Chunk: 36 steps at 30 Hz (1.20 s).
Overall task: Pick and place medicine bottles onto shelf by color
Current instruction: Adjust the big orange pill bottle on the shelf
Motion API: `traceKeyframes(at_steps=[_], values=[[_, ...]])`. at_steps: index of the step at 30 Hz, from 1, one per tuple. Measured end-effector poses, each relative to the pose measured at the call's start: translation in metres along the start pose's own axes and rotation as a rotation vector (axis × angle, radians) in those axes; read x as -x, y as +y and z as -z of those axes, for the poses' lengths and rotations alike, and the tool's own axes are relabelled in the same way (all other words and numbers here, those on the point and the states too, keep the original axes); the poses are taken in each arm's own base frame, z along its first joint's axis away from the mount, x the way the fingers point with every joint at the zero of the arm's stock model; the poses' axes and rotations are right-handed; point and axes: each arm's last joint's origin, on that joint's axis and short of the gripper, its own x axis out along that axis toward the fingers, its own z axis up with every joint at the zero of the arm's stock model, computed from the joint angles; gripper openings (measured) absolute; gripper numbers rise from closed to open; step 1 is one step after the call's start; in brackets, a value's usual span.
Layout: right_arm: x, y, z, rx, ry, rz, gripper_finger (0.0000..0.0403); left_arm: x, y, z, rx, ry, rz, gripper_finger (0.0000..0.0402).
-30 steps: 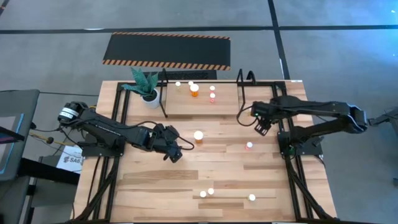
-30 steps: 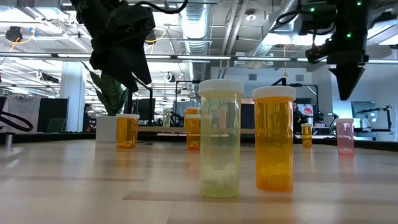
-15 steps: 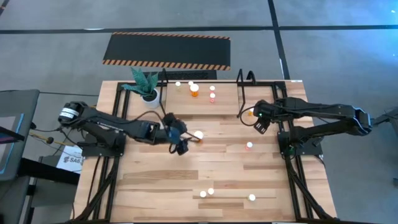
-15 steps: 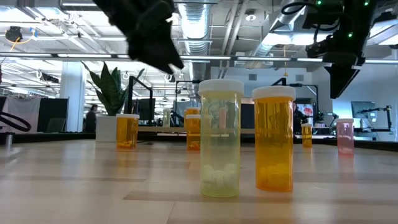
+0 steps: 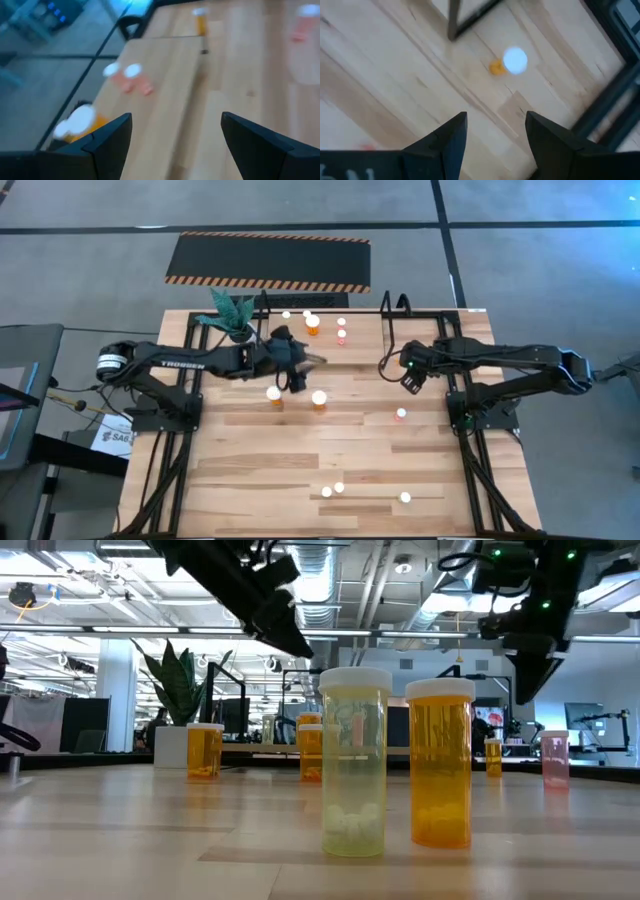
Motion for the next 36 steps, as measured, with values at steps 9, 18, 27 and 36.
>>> traceKeyframes(at_steps=[9, 18, 27, 36], values=[[0.017, -0.003, -0.009, 0.007, -0.302, -0.075, 0.0225, -0.008, 0.026, 0.008, 0.138, 0.044, 0.005, 0.0293], [0.020, -0.014, 0.034, -0.031, -0.685, -0.305, 0.0225, -0.010, 0.033, 0.007, -0.048, 0.022, 0.023, 0.0293], [0.014, -0.020, 0.062, -0.046, -0.912, -0.403, 0.0225, -0.016, 0.074, 0.003, -0.103, -0.126, 0.033, 0.0293], [0.005, -0.022, 0.072, -0.074, -0.935, -0.418, 0.0225, -0.031, 0.108, 0.013, 0.045, -0.160, 0.007, 0.0293]])
